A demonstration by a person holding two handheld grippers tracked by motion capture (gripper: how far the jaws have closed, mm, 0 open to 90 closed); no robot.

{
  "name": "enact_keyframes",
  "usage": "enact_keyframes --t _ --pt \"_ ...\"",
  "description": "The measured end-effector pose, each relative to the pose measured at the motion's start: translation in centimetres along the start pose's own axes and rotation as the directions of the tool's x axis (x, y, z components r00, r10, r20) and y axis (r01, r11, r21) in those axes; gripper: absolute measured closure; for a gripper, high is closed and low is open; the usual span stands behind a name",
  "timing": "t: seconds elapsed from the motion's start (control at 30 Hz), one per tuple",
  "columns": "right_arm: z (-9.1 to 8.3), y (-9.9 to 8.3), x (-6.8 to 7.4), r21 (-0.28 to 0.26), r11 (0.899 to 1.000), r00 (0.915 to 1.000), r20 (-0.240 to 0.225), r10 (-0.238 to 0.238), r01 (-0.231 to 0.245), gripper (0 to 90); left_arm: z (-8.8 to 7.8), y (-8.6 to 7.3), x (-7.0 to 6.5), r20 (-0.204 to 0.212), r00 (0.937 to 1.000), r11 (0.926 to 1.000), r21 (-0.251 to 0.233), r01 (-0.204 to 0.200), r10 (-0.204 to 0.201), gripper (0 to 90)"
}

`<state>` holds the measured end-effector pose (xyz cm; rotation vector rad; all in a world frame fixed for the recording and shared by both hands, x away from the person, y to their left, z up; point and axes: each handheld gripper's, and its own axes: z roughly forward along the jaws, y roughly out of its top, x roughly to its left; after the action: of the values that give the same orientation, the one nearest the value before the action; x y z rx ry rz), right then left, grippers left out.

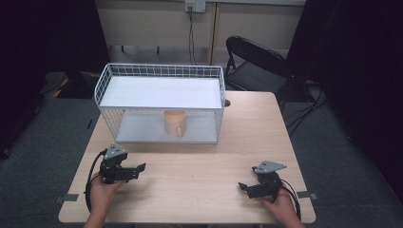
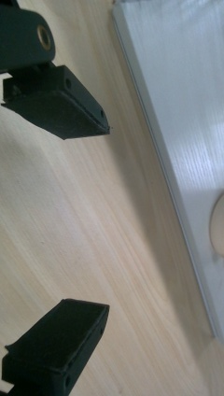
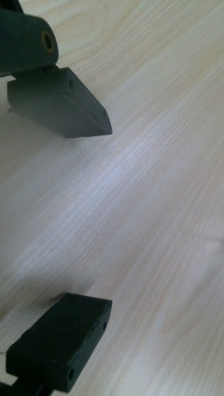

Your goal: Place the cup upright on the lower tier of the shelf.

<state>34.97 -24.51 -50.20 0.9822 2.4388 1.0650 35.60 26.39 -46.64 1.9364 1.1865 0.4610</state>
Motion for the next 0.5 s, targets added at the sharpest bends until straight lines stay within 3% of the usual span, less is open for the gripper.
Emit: enact_keyframes --t 0.5 --pt "0.0 0.0 0.0 0.0 1.0 1.0 0.0 0.0 0.0 13.2 -0.1 -1.6 0.8 0.009 1.0 0.9993 0.038 -0.003 0.002 10.5"
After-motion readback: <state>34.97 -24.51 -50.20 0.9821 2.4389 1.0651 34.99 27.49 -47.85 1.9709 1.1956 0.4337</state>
